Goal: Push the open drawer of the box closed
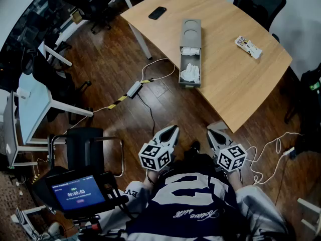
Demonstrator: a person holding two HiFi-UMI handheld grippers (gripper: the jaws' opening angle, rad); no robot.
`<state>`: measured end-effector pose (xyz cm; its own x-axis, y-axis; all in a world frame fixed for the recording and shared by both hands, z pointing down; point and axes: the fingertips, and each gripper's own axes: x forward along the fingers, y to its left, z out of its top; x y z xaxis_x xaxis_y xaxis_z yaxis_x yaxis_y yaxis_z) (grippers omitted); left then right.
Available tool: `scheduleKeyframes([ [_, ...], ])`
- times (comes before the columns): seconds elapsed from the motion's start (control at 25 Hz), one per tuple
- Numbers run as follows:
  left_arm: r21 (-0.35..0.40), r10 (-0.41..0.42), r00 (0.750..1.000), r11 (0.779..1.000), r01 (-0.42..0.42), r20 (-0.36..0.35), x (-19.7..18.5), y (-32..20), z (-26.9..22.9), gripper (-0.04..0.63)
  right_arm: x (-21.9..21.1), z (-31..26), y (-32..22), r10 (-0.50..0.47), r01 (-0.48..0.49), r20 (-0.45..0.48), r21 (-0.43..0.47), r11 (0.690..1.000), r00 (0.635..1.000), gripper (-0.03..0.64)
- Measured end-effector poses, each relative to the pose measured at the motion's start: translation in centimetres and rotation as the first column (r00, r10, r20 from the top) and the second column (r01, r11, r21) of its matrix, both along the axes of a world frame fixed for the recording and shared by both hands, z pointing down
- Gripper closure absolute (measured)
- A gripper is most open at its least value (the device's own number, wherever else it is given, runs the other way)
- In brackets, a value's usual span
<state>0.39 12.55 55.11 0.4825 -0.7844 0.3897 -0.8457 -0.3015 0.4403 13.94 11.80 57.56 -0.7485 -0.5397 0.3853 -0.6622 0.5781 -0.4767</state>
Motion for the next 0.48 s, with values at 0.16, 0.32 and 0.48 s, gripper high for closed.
scheduleKeyframes([
  [0.16, 0.014, -0.018, 1.0, 1.0, 0.018, 0.008, 0.1, -1.8, -0.8, 0.569, -0.1, -0.3, -1.9, -0.029, 0.029, 0.001, 0.003, 1.0, 1.0, 0.618],
  [0.32, 0.014, -0.046, 0.999, 0.999, 0.046, 0.001, 0.3, -3.8, -0.9, 0.569, -0.1, 0.1, -4.5, -0.054, 0.054, 0.003, 0.002, 0.999, 0.999, 0.618],
  [0.48, -0.004, -0.064, 0.998, 0.998, 0.064, 0.001, 0.4, -4.1, -0.7, 0.569, -0.5, 0.7, -6.0, -0.075, 0.075, 0.013, -0.006, 0.997, 0.997, 0.618],
])
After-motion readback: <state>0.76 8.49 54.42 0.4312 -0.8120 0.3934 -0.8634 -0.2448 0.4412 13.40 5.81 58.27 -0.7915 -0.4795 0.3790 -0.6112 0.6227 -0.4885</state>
